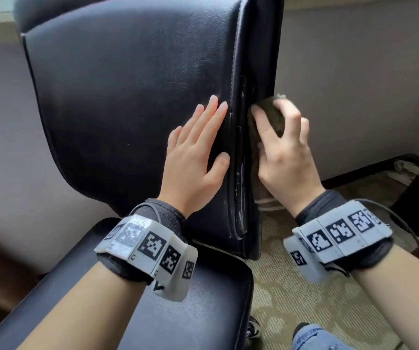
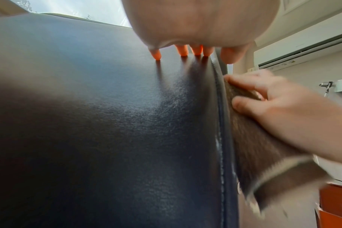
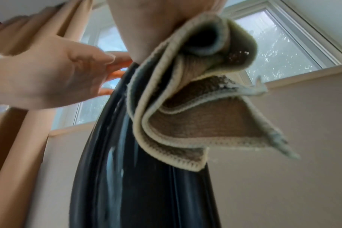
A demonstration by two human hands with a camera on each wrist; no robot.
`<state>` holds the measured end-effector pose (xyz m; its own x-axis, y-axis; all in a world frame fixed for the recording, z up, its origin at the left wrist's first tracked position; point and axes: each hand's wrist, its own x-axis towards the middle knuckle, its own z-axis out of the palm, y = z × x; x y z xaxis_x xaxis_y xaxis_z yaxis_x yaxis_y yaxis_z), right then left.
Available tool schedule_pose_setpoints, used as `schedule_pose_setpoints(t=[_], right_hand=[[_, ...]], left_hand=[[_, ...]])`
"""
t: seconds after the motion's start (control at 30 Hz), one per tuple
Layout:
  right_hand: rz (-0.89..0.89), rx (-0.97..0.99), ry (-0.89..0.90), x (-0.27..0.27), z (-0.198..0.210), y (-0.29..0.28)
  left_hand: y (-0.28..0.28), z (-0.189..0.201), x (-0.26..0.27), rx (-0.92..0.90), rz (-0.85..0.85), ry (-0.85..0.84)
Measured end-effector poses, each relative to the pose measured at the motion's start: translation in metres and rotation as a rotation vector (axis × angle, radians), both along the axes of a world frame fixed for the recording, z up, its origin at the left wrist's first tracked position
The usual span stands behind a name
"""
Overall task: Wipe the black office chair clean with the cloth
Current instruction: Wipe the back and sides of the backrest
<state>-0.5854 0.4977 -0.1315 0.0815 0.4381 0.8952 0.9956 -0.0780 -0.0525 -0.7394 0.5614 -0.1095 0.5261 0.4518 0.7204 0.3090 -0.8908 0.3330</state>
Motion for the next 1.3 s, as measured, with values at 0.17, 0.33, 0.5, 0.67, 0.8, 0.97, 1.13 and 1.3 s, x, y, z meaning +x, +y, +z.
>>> schedule_pose_setpoints(t=[0.17, 0.33, 0.5, 0.67, 0.8, 0.97, 1.13, 1.3], right_hand=[[0.157, -0.046, 0.067, 0.006, -0.02, -0.01], [0.185, 0.123, 0.089, 0.01, 0.03, -0.006], [0.086, -0.009, -0.055, 0.011, 0.052, 0.005], [-0.012, -0.059, -0.038, 0.007, 0.041, 0.001], [0.011, -0.069, -0.026, 0.003, 0.042, 0.002], [0.046, -0.071, -0.019, 0.004, 0.04, 0.002], [0.077, -0.073, 0.017, 0.005, 0.021, -0.001], [0.127, -0.15, 0.044, 0.003, 0.011, -0.007]], left_hand=[[-0.002, -0.001, 0.001, 0.003, 0.007, -0.012], [-0.001, -0.002, 0.0, 0.012, 0.006, -0.001], [-0.001, -0.001, 0.0, 0.006, 0.011, -0.001], [-0.003, 0.0, 0.001, -0.013, 0.005, 0.003], [-0.001, 0.001, 0.0, -0.023, -0.002, 0.007], [-0.001, 0.0, 0.001, -0.034, -0.003, -0.001], [-0.002, 0.0, 0.002, -0.055, 0.003, -0.004], [0.0, -0.001, 0.002, -0.057, 0.009, 0.008]])
